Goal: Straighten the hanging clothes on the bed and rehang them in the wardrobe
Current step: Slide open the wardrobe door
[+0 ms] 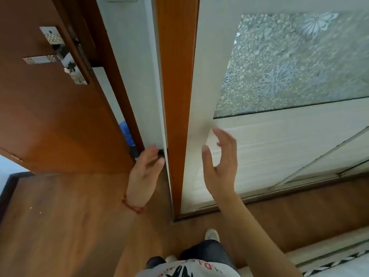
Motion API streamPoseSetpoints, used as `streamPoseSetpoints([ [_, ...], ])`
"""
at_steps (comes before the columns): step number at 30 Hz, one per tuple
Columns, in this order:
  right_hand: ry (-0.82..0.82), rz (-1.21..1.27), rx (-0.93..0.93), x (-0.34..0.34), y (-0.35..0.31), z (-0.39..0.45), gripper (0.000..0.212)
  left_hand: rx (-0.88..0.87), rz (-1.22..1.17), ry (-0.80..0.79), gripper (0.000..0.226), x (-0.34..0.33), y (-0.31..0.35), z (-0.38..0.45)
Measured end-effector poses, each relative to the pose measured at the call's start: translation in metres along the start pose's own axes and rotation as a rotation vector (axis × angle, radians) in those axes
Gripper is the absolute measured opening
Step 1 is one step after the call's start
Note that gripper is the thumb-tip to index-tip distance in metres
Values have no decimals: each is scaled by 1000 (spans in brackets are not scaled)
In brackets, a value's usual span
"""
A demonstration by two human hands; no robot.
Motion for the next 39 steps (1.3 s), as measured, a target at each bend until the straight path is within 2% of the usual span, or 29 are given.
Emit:
streamPoseSetpoints([
  [3, 125, -12, 300, -9, -36, 38, 46, -284, -29, 240, 59, 24, 64, 14],
  [5, 126, -29, 361, -19, -44, 59, 54, -433, -15, 339, 57, 32, 100, 20],
  [7, 124, -56, 382, -21, -44, 62, 55, -489, 6, 415, 59, 34, 118, 24],
  [12, 110, -113, 422, -20, -34, 67, 52, -456, 12, 476, 84, 30, 128, 46],
  [15, 109, -157, 440, -20, -32, 67, 53, -499, 21, 511, 93, 27, 125, 51],
  [20, 139, -218, 475, -19, -33, 68, 55, -513, 55, 578, 93, 26, 122, 52],
  [25, 212, -352, 529, -16, -40, 71, 61, -572, 149, 666, 83, 28, 121, 49],
  [31, 203, -395, 509, -3, -30, 76, 55, -585, 167, 662, 82, 31, 117, 52],
  [36, 243, -392, 400, 28, -11, 82, 48, -548, 98, 633, 79, 28, 118, 46],
  [38, 267, -371, 319, 42, -2, 85, 49, -559, 67, 690, 72, 27, 123, 40],
  [39, 279, -366, 277, 50, 2, 86, 50, -585, 84, 767, 67, 26, 126, 35],
])
Point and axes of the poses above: each hand's wrist, its own z-axis towards the middle knuckle, its own x-axis out of the back of the hand, y = z × x, the point moved 5 cm from there along z, towards the middle knuckle, and after that the axes turned 14 degrees about z, right-handed, at the moved point
